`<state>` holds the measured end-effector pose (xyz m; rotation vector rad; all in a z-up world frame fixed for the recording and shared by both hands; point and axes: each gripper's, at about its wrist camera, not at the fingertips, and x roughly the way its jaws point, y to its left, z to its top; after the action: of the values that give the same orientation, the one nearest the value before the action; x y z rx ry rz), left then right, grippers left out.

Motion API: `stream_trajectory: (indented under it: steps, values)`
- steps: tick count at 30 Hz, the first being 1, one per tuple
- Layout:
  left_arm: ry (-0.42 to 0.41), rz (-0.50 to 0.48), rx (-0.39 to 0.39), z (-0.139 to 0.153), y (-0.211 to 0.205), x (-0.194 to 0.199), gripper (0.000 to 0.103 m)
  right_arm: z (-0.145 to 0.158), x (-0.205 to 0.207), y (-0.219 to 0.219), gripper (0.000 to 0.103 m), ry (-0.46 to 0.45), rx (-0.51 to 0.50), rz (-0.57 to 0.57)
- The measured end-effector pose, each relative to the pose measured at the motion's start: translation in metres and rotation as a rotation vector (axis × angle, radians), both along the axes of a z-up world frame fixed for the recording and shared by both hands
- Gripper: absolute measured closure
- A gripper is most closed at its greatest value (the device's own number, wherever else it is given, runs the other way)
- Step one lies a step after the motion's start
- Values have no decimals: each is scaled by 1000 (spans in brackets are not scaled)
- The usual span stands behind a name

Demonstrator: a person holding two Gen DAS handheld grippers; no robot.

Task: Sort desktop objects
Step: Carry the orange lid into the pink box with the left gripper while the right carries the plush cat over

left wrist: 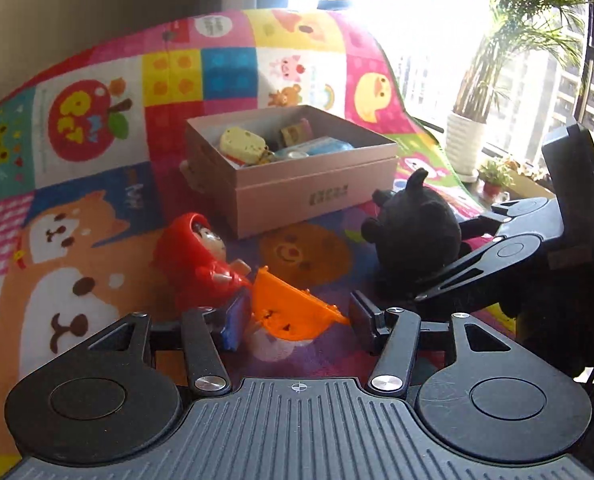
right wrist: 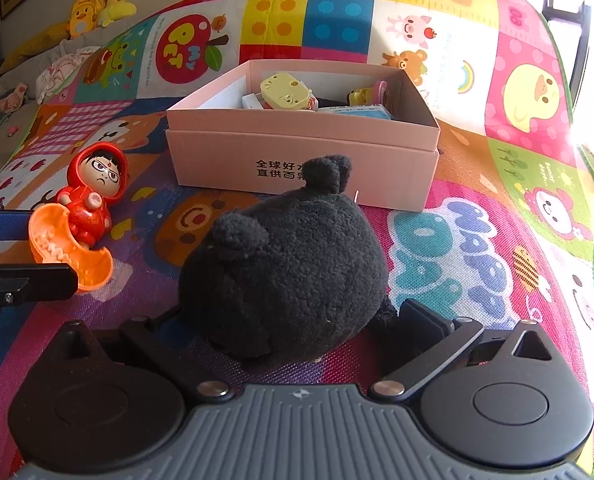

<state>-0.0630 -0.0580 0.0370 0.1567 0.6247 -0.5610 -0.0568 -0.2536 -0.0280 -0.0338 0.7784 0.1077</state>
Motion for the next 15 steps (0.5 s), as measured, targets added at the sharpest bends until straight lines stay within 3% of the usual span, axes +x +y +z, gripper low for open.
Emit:
stream_trajectory:
  steps: [2,4,10,15]
  values:
    - [3,-13,3,1,1,-5,41,0,0,0,0,0,1,1]
    - [45,-35,-24,0,4,-9,31,0,0,0,0,0,1,1]
    - [107,-53,-14,-16,1,-13,24,0,1,0,0,0,1,2]
    - [75,-37,-4,-16,-6,-3,18,1,1,-1,0,-1,1,2]
